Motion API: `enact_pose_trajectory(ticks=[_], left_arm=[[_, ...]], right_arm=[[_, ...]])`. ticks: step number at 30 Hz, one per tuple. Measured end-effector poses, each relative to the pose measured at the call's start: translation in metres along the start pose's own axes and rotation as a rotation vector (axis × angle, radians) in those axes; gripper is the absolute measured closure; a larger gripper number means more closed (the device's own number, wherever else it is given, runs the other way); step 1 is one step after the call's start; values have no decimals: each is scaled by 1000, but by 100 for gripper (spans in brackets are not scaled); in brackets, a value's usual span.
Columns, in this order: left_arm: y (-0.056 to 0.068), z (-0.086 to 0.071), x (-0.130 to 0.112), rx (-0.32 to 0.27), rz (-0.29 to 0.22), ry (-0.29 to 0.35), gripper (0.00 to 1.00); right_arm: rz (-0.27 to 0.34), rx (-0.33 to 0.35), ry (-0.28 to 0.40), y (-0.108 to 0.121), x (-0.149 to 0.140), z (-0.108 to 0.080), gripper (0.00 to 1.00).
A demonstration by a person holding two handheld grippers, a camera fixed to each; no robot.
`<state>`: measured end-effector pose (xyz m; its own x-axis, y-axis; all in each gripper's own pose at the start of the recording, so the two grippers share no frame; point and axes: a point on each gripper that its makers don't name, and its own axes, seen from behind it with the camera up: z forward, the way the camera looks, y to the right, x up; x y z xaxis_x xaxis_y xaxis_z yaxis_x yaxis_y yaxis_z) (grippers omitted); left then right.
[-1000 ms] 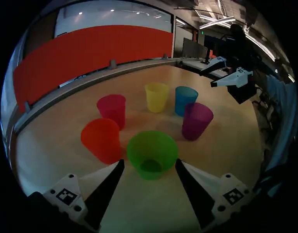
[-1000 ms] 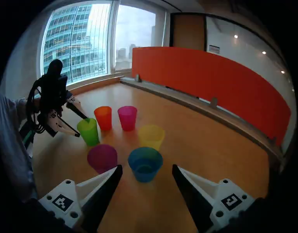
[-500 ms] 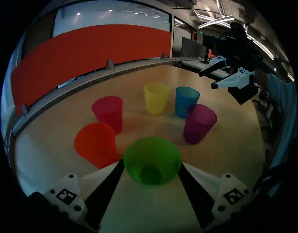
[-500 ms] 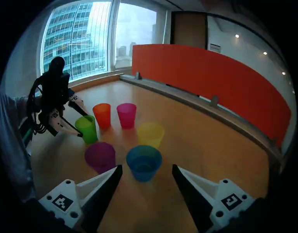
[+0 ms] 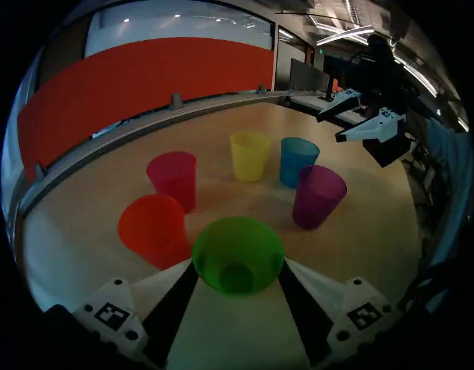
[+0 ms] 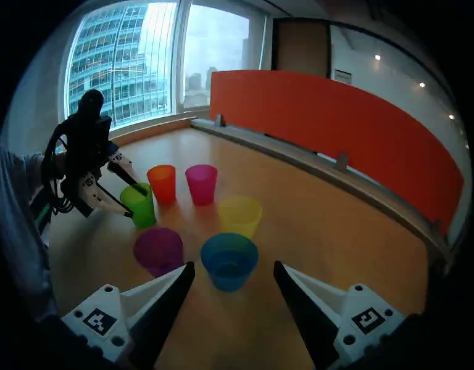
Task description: Pour water
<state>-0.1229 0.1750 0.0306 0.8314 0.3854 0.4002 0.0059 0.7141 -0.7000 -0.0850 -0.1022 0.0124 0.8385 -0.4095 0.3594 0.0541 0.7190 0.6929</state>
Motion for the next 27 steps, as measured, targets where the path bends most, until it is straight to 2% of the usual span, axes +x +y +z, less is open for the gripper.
enact_pose_trajectory(ticks=[8,20,27], left_arm=[[0,-6,8,-8,-7,23,14],[-5,-24,22,21,11,70,14],[-4,-32,31,25,2,97,14]], right_arm=[[-1,8,-17,-2,-7,11,0],[-7,17,-52,-5,-26,35,0],[-17,14,-69,-5,-32,50,1]])
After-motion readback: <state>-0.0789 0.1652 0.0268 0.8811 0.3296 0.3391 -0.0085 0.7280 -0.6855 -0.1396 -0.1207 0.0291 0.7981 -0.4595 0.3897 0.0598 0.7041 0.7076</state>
